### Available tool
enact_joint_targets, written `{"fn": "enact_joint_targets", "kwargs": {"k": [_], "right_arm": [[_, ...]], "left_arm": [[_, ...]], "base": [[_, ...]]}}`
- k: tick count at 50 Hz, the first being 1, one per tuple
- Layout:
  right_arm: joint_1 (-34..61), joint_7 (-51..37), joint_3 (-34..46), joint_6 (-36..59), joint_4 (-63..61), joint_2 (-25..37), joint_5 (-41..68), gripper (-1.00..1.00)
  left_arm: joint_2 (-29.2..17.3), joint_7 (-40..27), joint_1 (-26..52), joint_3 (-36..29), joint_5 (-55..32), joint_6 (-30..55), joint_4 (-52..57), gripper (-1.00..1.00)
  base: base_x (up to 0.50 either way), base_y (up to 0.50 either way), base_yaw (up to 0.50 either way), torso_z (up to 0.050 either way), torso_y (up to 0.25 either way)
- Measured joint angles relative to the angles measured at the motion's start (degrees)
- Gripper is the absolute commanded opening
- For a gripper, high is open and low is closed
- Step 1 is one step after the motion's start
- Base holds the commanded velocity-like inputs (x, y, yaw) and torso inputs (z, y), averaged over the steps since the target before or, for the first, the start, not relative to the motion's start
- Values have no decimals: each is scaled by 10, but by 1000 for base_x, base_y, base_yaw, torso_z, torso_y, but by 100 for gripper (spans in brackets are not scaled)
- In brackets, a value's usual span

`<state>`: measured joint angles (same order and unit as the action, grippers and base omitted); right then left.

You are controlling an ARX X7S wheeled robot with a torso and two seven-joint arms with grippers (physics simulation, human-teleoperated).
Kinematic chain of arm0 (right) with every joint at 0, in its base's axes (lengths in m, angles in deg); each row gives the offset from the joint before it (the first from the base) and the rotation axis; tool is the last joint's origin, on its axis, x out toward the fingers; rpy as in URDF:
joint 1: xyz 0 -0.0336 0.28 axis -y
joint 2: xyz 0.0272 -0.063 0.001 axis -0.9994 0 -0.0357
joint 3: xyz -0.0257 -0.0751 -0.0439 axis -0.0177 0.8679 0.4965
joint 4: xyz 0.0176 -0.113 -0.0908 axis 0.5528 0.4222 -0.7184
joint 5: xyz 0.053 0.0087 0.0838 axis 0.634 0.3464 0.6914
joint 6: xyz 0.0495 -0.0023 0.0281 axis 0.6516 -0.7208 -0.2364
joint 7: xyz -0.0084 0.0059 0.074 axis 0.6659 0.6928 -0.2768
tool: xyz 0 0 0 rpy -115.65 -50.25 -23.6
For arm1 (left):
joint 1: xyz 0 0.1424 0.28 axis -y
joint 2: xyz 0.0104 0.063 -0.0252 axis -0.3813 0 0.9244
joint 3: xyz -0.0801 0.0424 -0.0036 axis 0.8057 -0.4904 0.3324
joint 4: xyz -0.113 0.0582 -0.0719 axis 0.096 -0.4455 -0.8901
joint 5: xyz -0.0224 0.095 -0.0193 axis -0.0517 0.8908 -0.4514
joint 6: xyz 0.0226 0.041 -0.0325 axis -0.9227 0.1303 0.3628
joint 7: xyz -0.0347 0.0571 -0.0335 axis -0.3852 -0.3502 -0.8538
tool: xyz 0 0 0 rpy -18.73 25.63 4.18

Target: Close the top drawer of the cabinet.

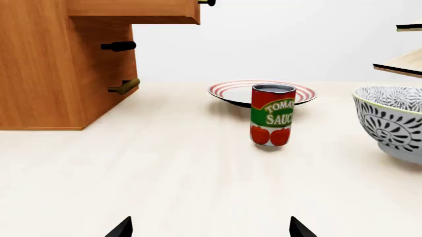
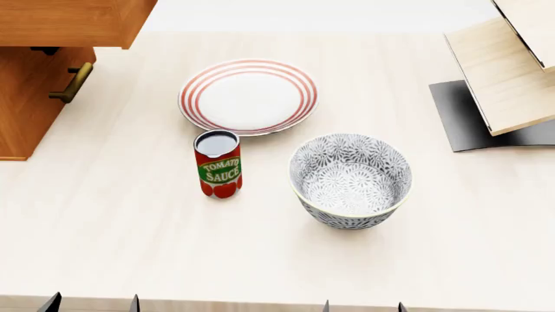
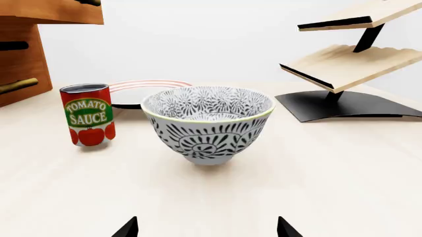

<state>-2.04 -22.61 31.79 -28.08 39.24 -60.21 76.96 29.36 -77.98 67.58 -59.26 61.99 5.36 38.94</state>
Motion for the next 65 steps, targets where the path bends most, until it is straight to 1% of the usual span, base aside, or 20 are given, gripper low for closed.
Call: {"fn": "enact_joint_targets", "kwargs": {"k": [2,16,21,26,30,39,44,48,53,65], "right_arm": [[8,2,-2,8,5,3,5,100],[-3,-15,21,-2,-8,20,20,100],[-8,-26,27,8,-26,25,22,100],[-11,-39,30,51,-90,31,28,100],[-5,-48,36,110,-171,38,30,100],[51,-67,55,275,-324,52,25,100],[76,-77,65,339,-376,56,20,100],[87,-83,75,367,-399,60,17,100],[96,-86,89,387,-416,66,15,100],[106,-92,109,398,-423,76,14,100]], "left_arm": [[-1,-8,8,-2,4,5,-8,100],[-22,-21,-1,-22,-17,-8,0,100],[-26,-29,-6,-28,-24,1,19,100],[-32,-38,-13,-35,-34,43,86,100],[-37,-47,-5,-38,-46,106,174,100],[-50,-71,58,-50,-56,257,337,100],[-54,-79,83,-50,-65,312,392,100],[-58,-83,92,-52,-69,333,416,100],[-62,-88,99,-56,-71,345,428,100],[-71,-98,108,-64,-70,339,415,100]], "base": [[0,0,0,0,0],[0,0,0,0,0],[0,0,0,0,0],[0,0,0,0,0],[0,0,0,0,0],[0,0,0,0,0],[0,0,0,0,0],[0,0,0,0,0],[484,0,0,0,0],[500,0,0,0,0]]}}
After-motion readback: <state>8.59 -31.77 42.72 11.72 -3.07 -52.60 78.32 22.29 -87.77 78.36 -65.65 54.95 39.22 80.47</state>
